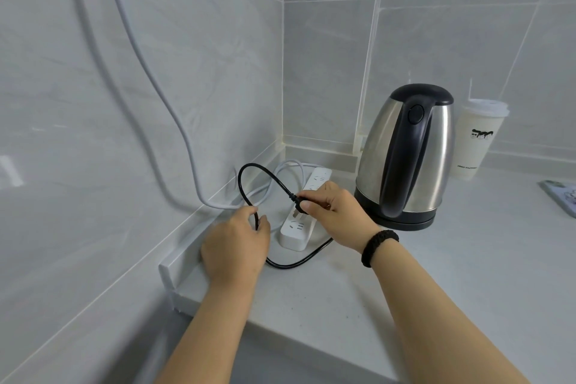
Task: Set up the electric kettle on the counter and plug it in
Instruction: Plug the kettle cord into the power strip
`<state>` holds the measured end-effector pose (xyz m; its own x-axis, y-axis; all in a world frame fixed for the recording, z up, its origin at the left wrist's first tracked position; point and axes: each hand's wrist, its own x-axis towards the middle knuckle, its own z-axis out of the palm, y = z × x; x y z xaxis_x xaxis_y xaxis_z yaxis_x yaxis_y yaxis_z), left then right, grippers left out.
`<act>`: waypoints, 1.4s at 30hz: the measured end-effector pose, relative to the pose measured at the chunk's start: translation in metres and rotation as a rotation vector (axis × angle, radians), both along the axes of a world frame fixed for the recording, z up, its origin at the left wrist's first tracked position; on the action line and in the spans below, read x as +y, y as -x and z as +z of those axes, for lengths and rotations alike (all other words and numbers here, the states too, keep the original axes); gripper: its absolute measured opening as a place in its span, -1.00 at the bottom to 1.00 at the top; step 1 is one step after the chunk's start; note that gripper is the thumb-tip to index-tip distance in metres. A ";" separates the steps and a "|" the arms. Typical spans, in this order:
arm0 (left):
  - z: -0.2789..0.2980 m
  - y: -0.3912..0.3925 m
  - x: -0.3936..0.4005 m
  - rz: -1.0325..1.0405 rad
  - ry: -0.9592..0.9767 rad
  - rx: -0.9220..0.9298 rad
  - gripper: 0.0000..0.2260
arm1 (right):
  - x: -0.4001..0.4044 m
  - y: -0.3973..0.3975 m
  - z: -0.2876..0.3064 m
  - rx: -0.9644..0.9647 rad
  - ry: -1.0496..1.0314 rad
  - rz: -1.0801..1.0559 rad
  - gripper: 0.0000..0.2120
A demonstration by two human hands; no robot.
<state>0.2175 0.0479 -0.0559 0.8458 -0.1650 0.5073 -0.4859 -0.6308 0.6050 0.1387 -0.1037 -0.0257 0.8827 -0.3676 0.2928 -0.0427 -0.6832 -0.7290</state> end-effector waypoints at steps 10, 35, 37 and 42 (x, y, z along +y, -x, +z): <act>-0.013 -0.010 -0.007 -0.360 0.067 -0.248 -0.78 | 0.002 0.000 0.002 0.037 0.081 -0.002 -0.80; -0.019 -0.016 -0.012 -0.414 0.052 -0.193 -0.53 | 0.006 0.000 -0.002 0.046 -0.234 0.028 -0.76; -0.017 -0.015 -0.011 -0.399 0.059 -0.178 -0.55 | 0.005 0.000 -0.004 0.046 -0.320 0.014 -0.76; -0.014 -0.012 -0.010 -0.388 0.034 -0.159 -0.55 | 0.009 -0.001 -0.005 -0.006 -0.532 -0.016 -0.76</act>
<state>0.2292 0.0382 -0.0697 0.6351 -0.4370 0.6370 -0.7725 -0.3631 0.5210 0.1401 -0.0950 -0.0304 0.8747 -0.4799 0.0672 -0.0450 -0.2186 -0.9748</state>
